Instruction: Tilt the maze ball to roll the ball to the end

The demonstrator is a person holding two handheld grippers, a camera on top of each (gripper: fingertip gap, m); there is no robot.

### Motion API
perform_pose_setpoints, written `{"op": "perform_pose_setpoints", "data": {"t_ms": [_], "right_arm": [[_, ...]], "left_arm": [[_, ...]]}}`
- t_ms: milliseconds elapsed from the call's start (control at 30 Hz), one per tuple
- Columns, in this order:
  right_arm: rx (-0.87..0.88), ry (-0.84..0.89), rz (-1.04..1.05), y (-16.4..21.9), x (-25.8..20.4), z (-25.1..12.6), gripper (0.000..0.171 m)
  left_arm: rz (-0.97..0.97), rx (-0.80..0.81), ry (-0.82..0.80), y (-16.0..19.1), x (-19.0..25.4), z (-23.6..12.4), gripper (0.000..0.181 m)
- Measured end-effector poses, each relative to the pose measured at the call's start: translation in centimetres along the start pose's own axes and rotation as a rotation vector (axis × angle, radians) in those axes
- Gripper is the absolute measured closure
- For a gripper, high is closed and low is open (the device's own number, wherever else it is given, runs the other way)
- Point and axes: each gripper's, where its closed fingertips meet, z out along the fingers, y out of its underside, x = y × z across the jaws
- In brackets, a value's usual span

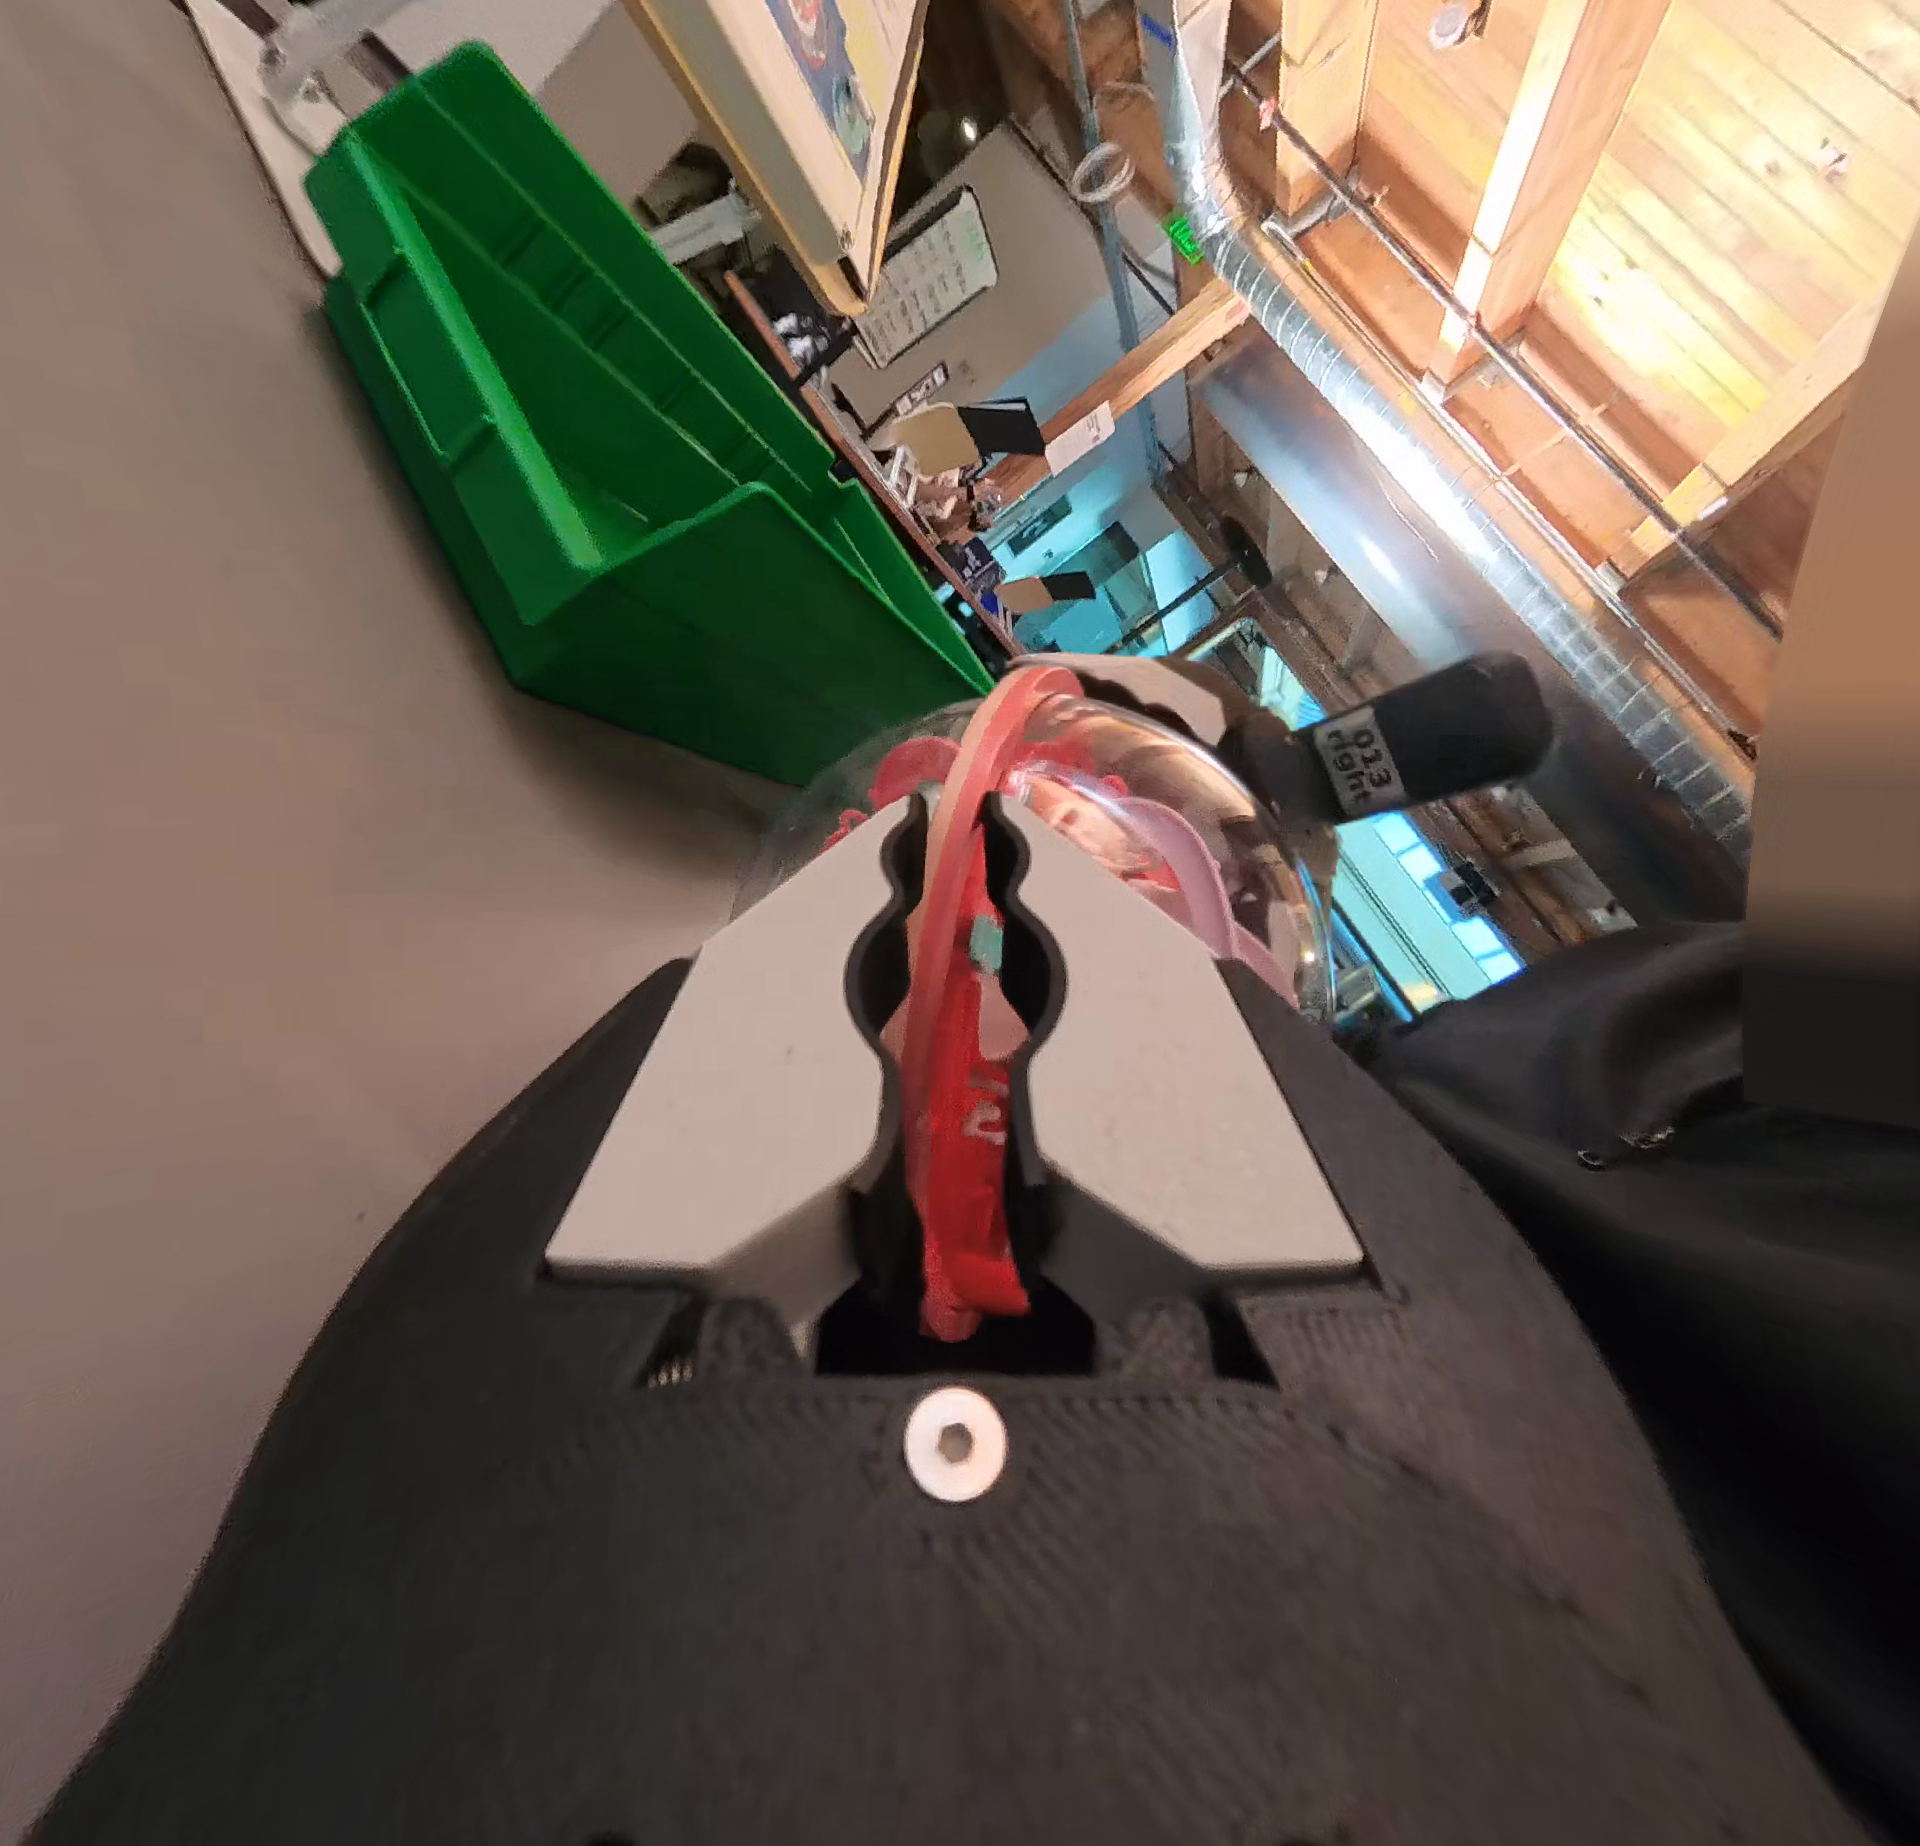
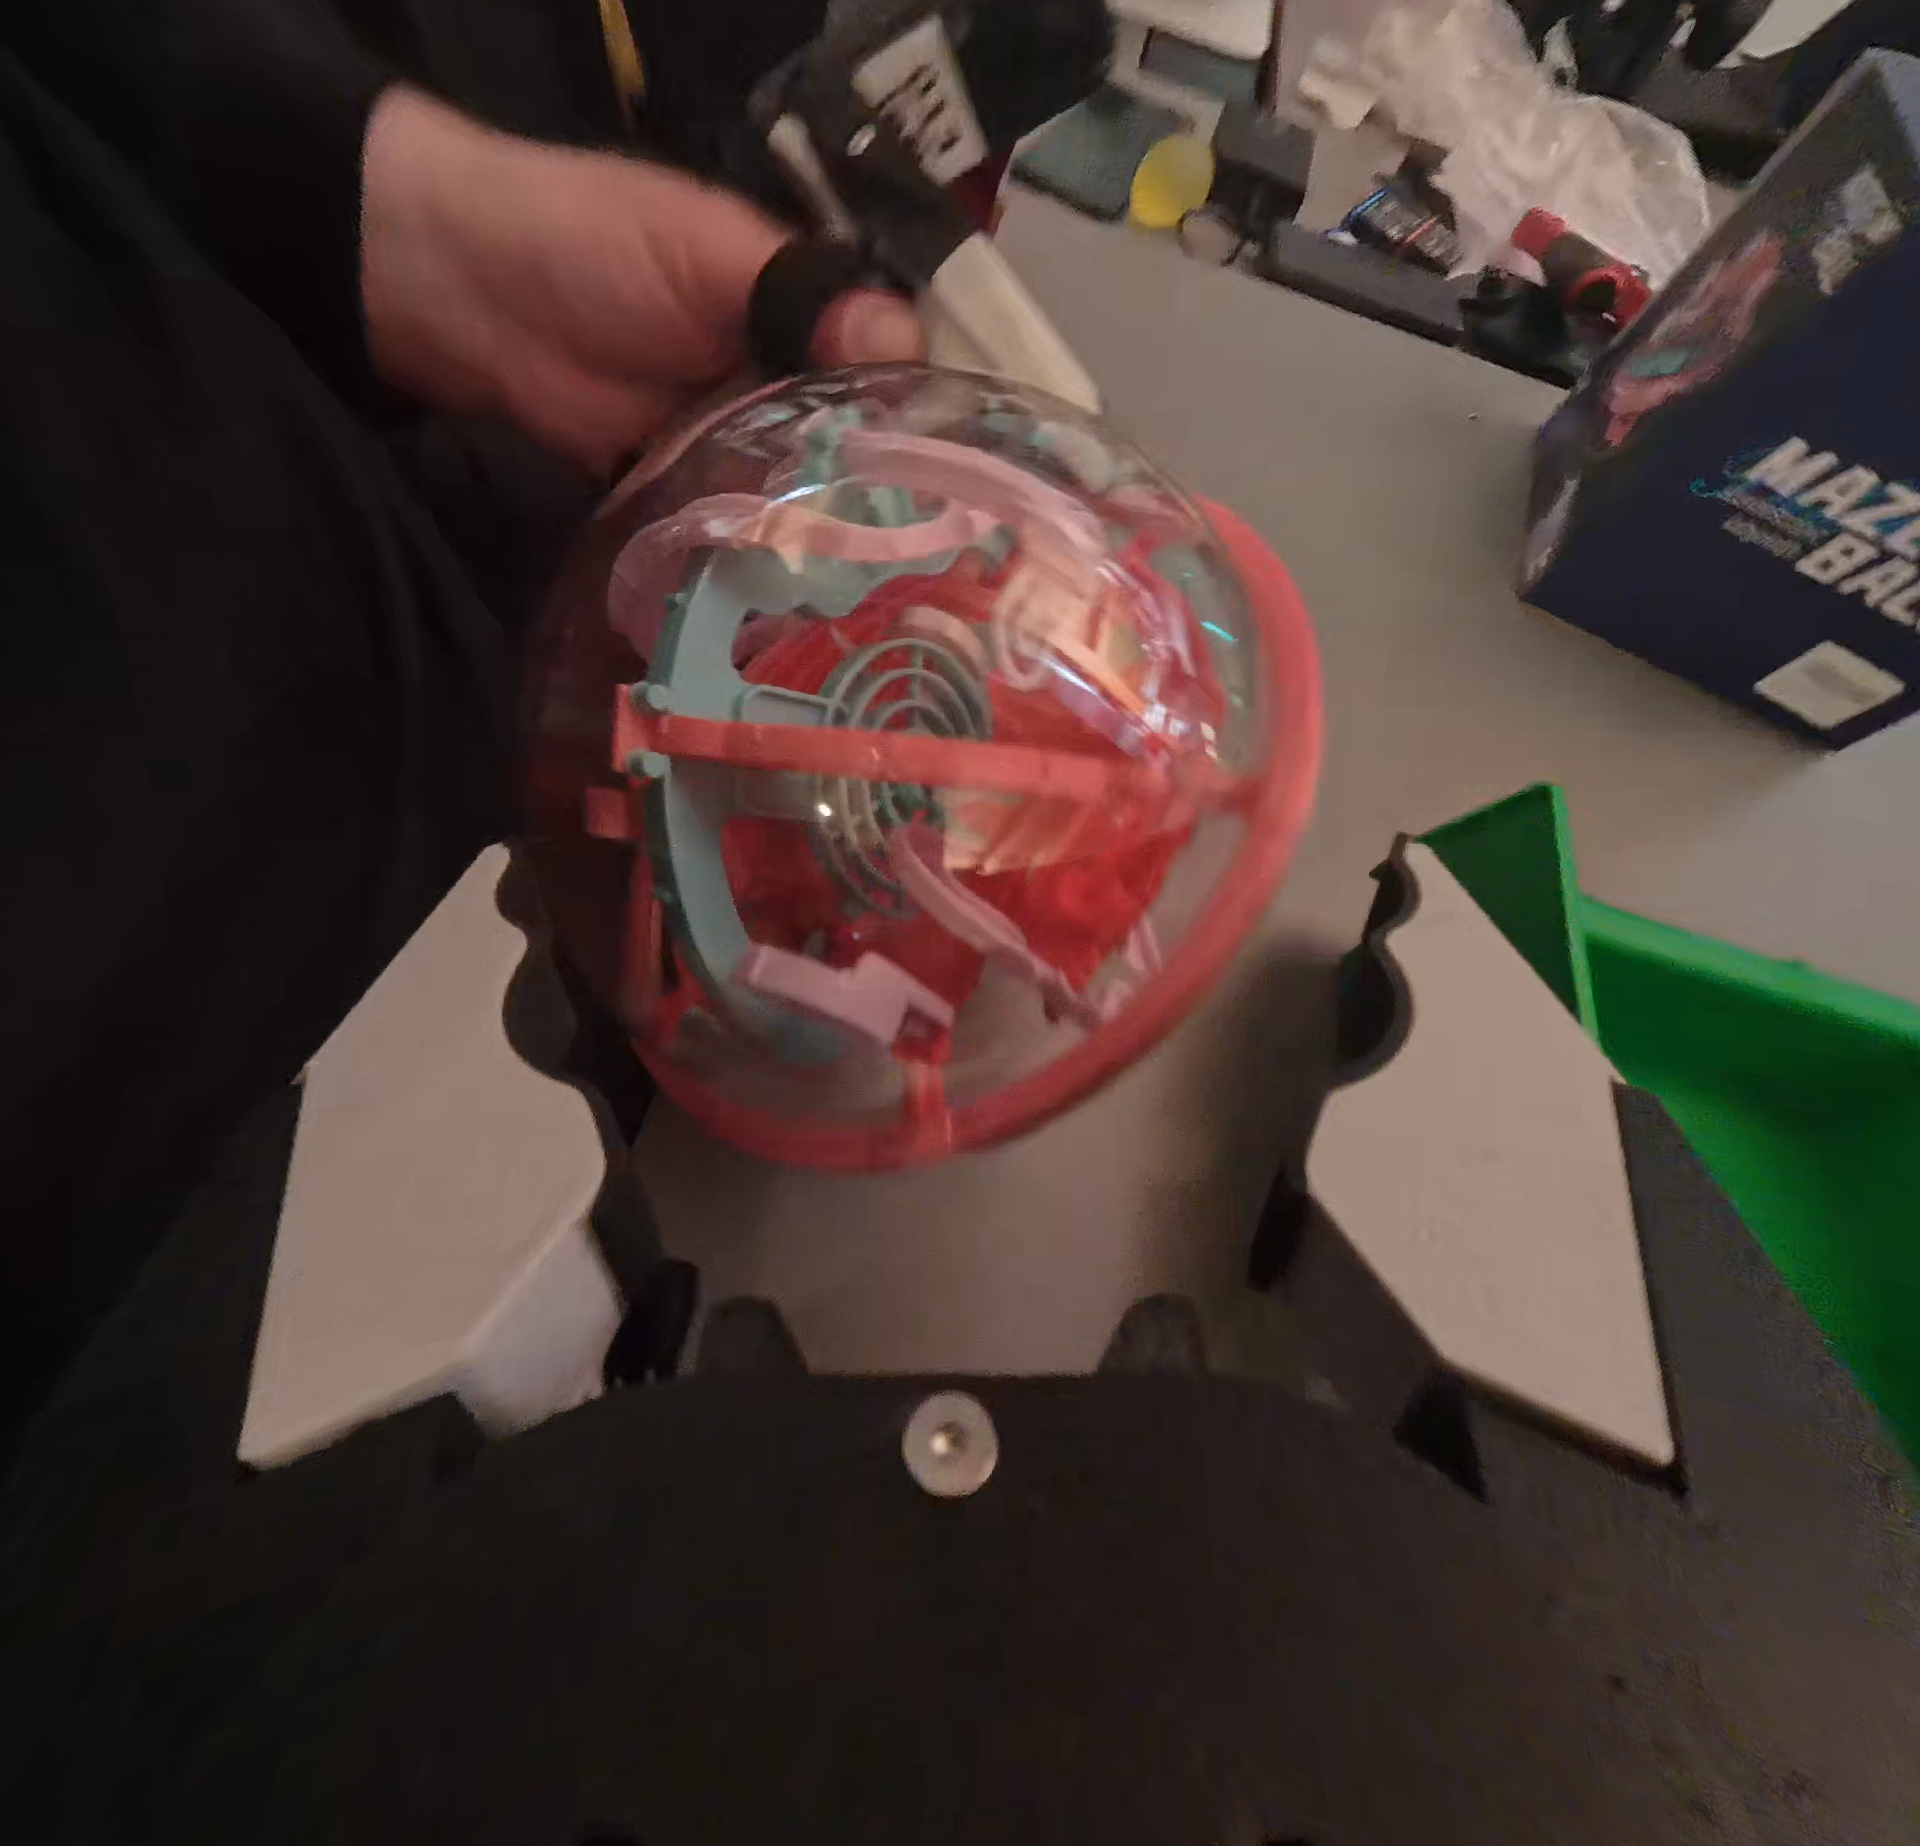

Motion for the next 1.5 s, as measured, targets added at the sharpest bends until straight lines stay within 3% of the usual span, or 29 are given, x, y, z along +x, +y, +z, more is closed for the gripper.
{"op": "perform_pose_setpoints", "data": {"t_ms": [233, 500, 700, 867, 933, 1100, 1233, 1500], "right_arm": [[-0.108, 0.030, -0.187, 0.6, 0.5, 0.7, 0.014], [-0.005, -0.057, 0.178, 2.4, 1.1, 0.5, 0.015], [0.063, -0.033, 0.324, 2.9, 1.5, 0.2, 0.015], [0.072, -0.050, 0.387, 3.4, 1.8, 0.2, 0.016], [0.063, -0.047, 0.395, 3.8, 1.8, 0.3, 0.017], [0.065, -0.061, 0.420, 3.8, 1.9, 0.4, 0.016], [0.056, -0.071, 0.422, 3.5, 1.7, 0.5, 0.016], [0.047, -0.121, 0.521, 3.3, 2.2, 0.5, 0.016]], "left_arm": [[0.005, -0.066, -0.010, -0.7, -0.2, 2.3, 0.172], [0.008, -0.085, -0.009, -1.3, -0.4, 3.9, 0.174], [0.016, -0.116, -0.011, -1.6, -0.7, 4.9, 0.168], [0.049, -0.087, 0.029, -2.0, -0.2, 4.5, 0.157], [0.051, -0.062, 0.050, -2.3, 0.4, 3.6, 0.143], [0.090, -0.061, 0.048, -0.7, 1.5, 2.3, 0.130], [0.065, -0.046, 0.012, -0.6, 0.5, 1.8, 0.147], [0.000, -0.043, 0.008, -0.9, -0.4, 1.9, 0.152]]}}
